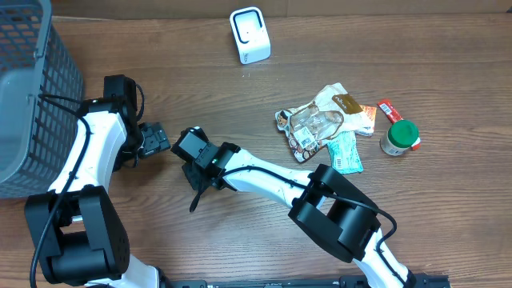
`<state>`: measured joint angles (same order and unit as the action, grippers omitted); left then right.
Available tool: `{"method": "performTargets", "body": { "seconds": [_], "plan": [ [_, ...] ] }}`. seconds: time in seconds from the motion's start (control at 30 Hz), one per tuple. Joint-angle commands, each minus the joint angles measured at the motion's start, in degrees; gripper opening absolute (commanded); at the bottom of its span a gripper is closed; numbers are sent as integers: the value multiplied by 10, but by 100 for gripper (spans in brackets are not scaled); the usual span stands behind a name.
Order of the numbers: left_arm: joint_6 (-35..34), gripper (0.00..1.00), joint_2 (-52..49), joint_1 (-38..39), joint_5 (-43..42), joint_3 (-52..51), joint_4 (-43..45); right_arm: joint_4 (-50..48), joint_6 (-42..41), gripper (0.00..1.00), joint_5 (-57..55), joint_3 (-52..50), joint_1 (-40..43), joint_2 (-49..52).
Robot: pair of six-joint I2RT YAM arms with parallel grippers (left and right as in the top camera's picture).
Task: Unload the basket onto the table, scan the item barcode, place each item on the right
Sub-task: 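Lower the right gripper and grasp the yellow highlighter, then lift the yellow highlighter and carry it to the scanner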
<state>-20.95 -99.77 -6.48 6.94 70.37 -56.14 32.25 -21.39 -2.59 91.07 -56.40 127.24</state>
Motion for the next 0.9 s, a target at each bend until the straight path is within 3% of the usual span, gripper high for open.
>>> {"method": "performTargets", "body": {
  "seconds": [0.0,0.2,0.43,0.6,0.87],
  "plan": [
    [6,100,-2,1,5,-2,-1,15,42,34,-1,-10,-9,13],
    [6,100,-2,1,5,-2,-1,17,54,33,-1,-10,-9,26],
    [6,100,-2,1,5,-2,-1,20,54,12,-1,-9,-5,16],
    [6,100,-2,1,5,-2,-1,27,54,4,-1,-2,18,-51],
    [6,100,-2,1,5,-2,-1,51,63,3,-1,5,90,-191]
  ]
}}
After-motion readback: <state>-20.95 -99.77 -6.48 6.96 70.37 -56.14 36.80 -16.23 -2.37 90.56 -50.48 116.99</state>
